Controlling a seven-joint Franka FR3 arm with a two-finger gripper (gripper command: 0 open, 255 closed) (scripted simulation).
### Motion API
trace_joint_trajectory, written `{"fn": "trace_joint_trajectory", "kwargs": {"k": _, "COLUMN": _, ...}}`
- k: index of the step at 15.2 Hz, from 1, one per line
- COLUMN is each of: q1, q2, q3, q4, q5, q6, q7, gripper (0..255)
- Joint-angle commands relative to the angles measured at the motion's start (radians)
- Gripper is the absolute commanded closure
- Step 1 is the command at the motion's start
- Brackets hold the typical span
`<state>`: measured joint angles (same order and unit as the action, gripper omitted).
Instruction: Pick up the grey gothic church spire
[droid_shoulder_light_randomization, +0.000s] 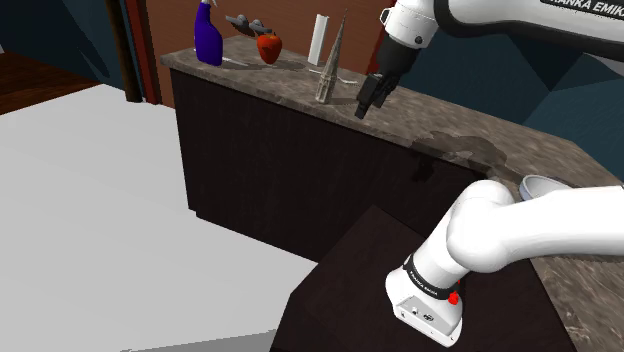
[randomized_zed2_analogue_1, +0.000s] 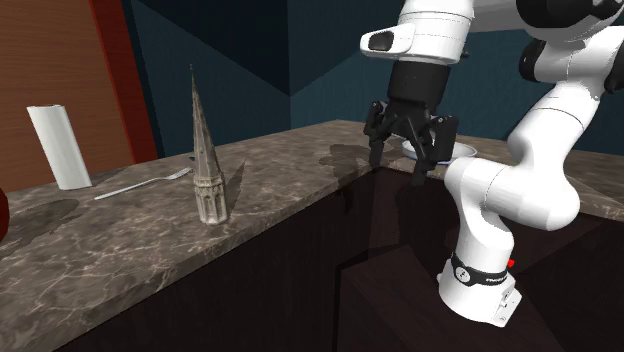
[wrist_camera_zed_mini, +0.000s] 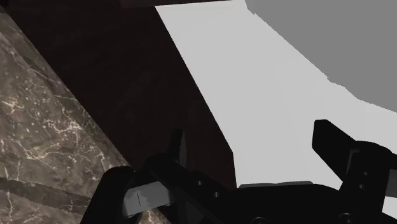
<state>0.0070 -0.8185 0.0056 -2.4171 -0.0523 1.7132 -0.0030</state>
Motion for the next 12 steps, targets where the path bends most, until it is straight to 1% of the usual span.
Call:
{"fn": "trace_joint_trajectory", "kwargs": {"k": 1, "q1": 0.000, "q2": 0.000, "q3": 0.000, "q4": 0.000, "q5": 0.000, "q6": 0.000, "q7": 0.000, "gripper": 0}}
{"fn": "trace_joint_trajectory", "kwargs": {"k": 7, "q1": -0.042, "q2": 0.076, "q3": -0.074, "q4": -0.053, "q5": -0.041, "q6": 0.282, "q7": -0.030, "gripper": 0}}
{"fn": "trace_joint_trajectory", "kwargs": {"k": 12, "q1": -0.067, "q2": 0.174, "q3": -0.139, "q4": -0.059, "q5": -0.056, "q6": 0.515, "q7": -0.057, "gripper": 0}}
